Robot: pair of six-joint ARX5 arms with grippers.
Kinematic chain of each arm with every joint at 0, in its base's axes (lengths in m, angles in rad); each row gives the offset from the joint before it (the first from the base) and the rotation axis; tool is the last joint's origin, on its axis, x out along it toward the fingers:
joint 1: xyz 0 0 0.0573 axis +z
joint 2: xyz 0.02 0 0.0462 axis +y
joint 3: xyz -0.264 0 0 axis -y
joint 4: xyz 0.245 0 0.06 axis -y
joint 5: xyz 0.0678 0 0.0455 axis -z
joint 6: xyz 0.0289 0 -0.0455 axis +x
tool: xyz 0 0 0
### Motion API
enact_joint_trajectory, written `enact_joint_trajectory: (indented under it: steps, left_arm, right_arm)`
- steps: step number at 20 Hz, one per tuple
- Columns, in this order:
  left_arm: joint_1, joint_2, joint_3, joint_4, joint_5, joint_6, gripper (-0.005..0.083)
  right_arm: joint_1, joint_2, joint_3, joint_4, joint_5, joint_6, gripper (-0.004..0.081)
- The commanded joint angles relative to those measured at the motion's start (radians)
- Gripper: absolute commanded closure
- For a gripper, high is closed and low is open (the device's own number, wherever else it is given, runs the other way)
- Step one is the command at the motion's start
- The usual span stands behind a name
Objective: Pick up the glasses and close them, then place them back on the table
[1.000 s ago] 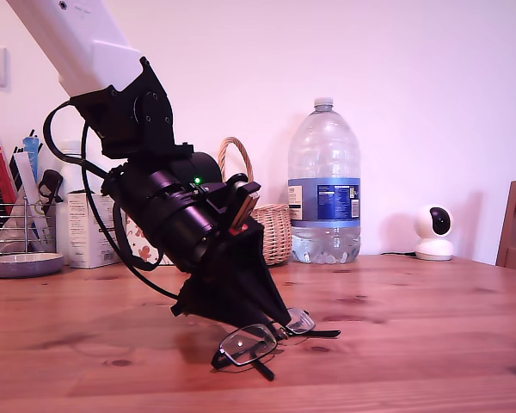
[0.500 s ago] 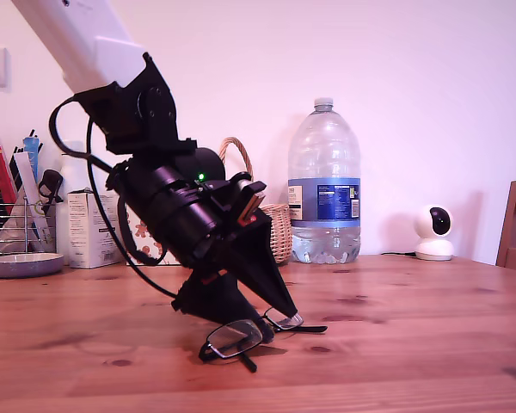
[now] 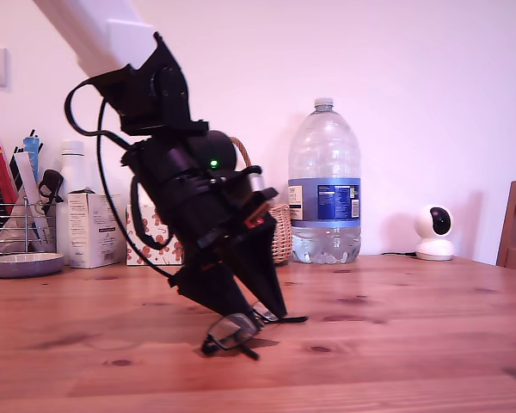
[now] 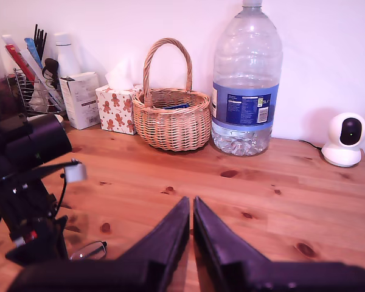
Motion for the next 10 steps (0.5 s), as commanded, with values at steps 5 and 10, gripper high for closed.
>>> enact_joint_trajectory:
  steps: [5,10]
  left_arm:
    - [-0.048,0.023,0.065,-0.069,-0.099,0.0,0.0394]
    - [-0.069,0.023,0.103,-0.105,-0.191,0.0,0.0396]
  right_arm:
    - [0.002,0.003,-0.009,0.011,-0.008,0.003,0.0783]
    - [0.002,0.004,-0.009,0.014,-0.01,0.004,0.0783]
